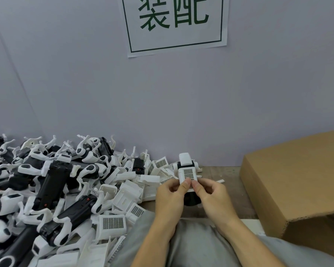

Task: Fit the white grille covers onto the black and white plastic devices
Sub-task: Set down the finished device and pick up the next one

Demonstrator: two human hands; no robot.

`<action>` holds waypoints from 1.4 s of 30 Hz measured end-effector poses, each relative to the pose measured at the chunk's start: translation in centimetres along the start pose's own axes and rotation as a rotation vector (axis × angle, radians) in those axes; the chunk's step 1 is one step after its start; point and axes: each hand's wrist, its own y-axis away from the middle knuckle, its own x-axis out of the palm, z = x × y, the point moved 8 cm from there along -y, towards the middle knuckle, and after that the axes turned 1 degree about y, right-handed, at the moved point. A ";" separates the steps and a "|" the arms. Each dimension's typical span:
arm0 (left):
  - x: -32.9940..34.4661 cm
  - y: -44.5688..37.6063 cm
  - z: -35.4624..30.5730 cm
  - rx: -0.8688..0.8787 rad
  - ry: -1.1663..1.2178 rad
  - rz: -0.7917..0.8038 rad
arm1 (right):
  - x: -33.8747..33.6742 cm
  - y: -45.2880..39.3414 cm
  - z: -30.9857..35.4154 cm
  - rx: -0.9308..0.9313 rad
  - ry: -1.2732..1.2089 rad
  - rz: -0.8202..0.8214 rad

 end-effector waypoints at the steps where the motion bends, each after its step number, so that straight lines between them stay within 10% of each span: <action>1: 0.0 0.0 0.1 -0.017 0.042 -0.006 | -0.1 0.1 0.0 -0.004 0.003 -0.029; 10: -1.2 0.0 0.5 -0.120 0.172 -0.171 | 1.8 0.8 1.3 -0.299 0.710 0.060; 20: -2.8 0.1 -1.7 0.126 0.013 -0.289 | -1.9 -0.2 -2.2 0.315 -0.334 -0.160; 30: -1.9 -0.6 -0.2 -0.086 0.300 -0.166 | -0.8 0.0 -2.0 0.395 -0.426 0.001; 42: -2.3 -1.0 0.8 -0.225 0.468 -0.143 | -1.2 0.9 4.2 -0.220 0.324 0.352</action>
